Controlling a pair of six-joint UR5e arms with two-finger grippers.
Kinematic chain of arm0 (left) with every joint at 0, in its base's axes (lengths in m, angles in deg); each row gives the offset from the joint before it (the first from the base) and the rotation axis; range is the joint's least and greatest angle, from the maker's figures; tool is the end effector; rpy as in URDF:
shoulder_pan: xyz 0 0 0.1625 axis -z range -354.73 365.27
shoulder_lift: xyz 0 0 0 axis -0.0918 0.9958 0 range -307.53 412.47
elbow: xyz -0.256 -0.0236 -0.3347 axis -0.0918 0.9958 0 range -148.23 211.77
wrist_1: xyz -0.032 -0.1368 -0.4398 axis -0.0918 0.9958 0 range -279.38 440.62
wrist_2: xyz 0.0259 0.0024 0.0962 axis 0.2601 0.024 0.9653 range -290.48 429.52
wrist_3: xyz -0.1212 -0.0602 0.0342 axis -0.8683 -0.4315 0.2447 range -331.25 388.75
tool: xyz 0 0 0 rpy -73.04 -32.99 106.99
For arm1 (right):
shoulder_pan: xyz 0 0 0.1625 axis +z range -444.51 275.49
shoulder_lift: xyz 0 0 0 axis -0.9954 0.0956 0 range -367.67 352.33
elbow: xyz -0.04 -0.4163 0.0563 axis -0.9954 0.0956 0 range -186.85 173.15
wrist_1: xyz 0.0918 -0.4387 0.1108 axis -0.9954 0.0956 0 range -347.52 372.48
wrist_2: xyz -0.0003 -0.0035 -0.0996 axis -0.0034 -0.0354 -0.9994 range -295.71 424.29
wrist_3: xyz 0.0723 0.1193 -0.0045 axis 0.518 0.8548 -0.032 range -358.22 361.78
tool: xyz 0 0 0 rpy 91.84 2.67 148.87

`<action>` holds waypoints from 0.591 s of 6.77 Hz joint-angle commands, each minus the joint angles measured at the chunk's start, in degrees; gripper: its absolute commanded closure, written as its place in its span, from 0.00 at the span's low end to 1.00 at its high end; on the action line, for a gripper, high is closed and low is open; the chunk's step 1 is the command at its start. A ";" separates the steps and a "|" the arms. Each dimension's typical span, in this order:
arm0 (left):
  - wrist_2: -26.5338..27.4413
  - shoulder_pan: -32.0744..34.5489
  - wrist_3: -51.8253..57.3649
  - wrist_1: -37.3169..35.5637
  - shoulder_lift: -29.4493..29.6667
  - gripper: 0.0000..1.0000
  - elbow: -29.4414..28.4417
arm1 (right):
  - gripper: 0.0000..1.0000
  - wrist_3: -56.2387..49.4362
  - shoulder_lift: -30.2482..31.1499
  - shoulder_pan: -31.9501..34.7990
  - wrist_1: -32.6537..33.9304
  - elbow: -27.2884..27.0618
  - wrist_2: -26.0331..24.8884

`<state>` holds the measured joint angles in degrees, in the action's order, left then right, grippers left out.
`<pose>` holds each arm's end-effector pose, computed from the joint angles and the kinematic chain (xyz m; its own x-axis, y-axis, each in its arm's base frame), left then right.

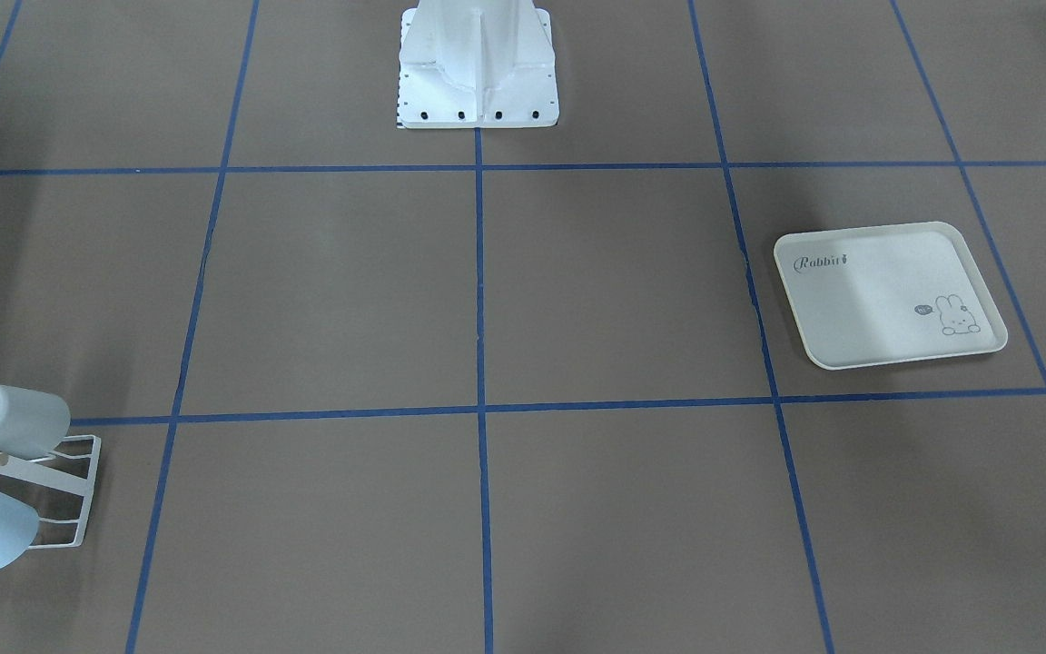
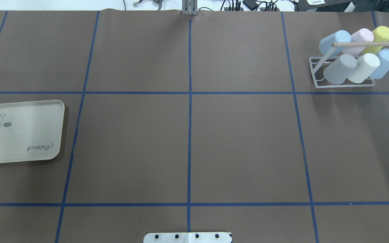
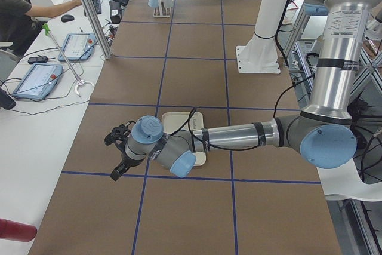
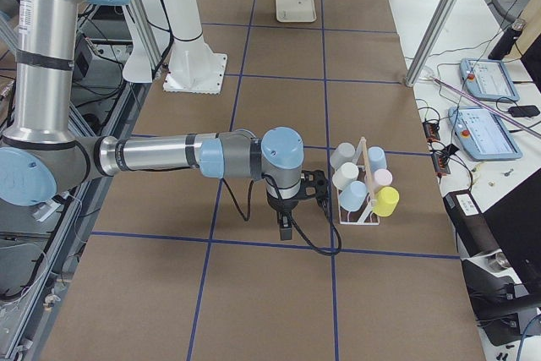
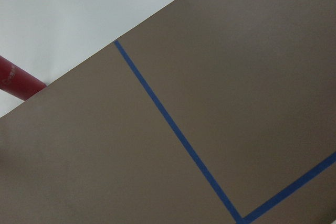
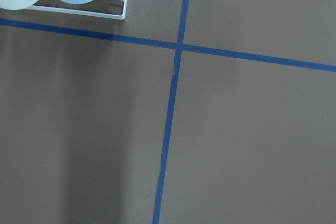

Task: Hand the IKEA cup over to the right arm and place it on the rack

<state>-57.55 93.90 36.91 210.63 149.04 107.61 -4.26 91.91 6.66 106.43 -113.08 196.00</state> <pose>-0.0341 -0.6313 0.6807 0.7791 0.4584 -0.4276 -0.1320 0.7869 0.6028 0.0502 -0.4724 0.6267 0.7449 -0.1212 0.6560 0.0583 0.9914 0.1169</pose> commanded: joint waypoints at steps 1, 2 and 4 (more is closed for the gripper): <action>1.99 -0.74 0.02 -13.15 -0.50 0.00 6.04 | 0.00 0.16 -0.09 0.05 0.09 0.49 -0.06; 4.17 -0.92 0.11 -16.42 -2.34 0.00 8.59 | 0.00 0.24 -0.09 0.05 0.18 0.49 -0.06; 4.20 -0.92 4.46 -18.46 -5.59 0.00 10.45 | 0.00 0.42 0.00 0.05 1.40 0.32 0.03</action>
<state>-53.56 93.03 38.15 193.88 145.41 116.59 -3.99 91.91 6.71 106.93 -112.64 195.97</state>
